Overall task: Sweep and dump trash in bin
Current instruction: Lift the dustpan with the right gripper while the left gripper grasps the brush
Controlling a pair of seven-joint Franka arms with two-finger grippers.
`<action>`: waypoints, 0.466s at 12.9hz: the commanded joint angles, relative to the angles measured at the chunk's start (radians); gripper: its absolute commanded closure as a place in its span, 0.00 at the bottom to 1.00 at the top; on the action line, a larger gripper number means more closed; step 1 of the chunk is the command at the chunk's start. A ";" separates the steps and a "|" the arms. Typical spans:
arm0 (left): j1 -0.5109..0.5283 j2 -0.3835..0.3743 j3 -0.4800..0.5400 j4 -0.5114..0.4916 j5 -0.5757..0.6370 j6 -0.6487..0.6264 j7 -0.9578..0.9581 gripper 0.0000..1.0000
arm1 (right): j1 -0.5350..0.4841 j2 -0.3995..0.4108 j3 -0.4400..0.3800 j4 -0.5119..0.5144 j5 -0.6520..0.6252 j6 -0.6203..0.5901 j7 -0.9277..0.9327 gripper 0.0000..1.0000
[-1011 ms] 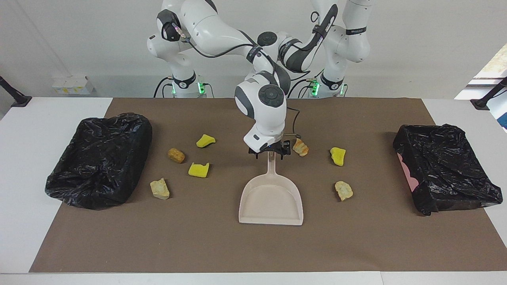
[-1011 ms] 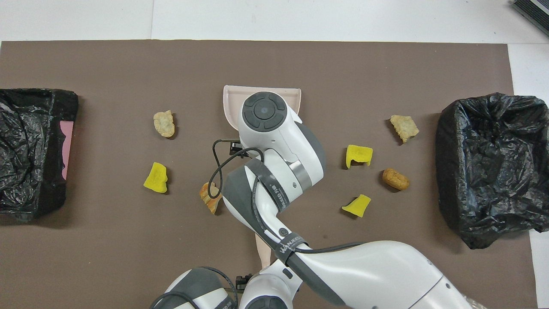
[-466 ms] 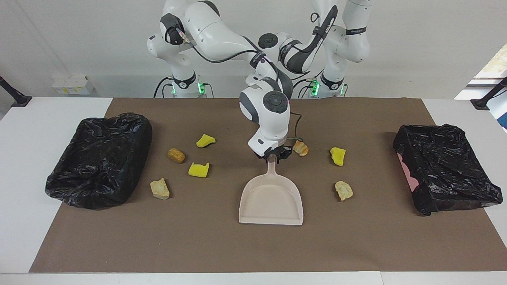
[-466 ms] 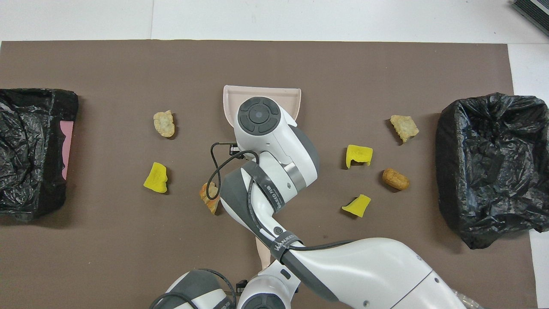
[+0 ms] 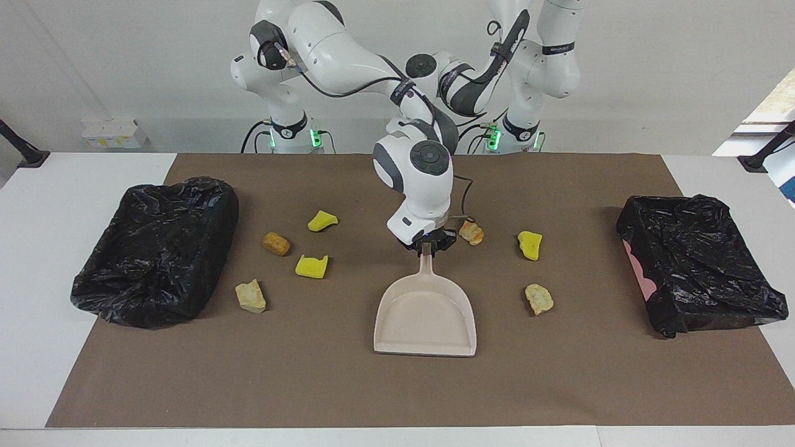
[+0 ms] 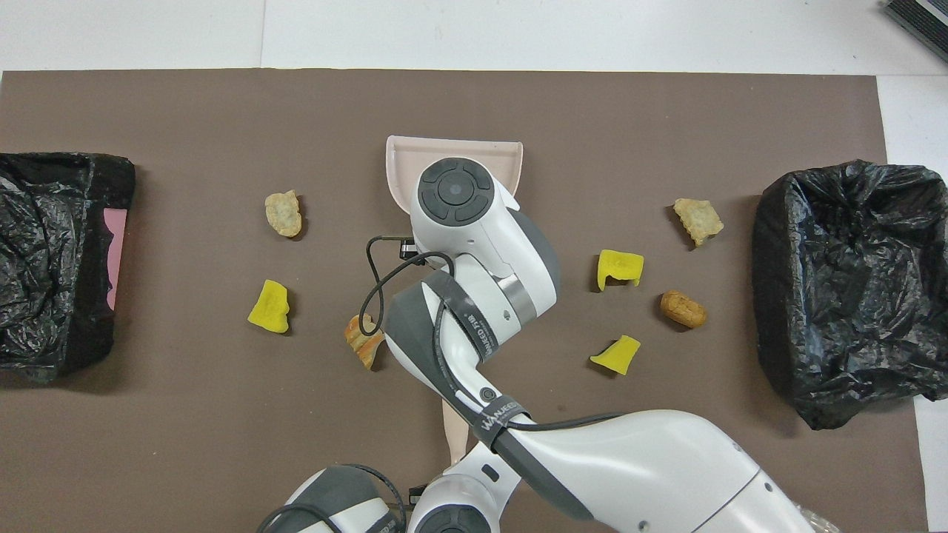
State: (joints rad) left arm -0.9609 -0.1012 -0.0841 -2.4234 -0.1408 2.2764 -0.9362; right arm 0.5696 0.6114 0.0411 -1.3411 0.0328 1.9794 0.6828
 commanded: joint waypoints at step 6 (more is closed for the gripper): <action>0.105 -0.057 0.030 0.090 0.055 -0.230 0.161 1.00 | -0.108 -0.154 -0.004 -0.019 -0.005 -0.149 -0.228 1.00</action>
State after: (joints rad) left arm -0.9183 -0.1197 -0.0546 -2.3633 -0.1230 2.1308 -0.8345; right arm 0.4888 0.5048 0.0309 -1.3369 0.0322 1.8737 0.5509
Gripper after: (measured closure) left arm 0.744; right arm 0.687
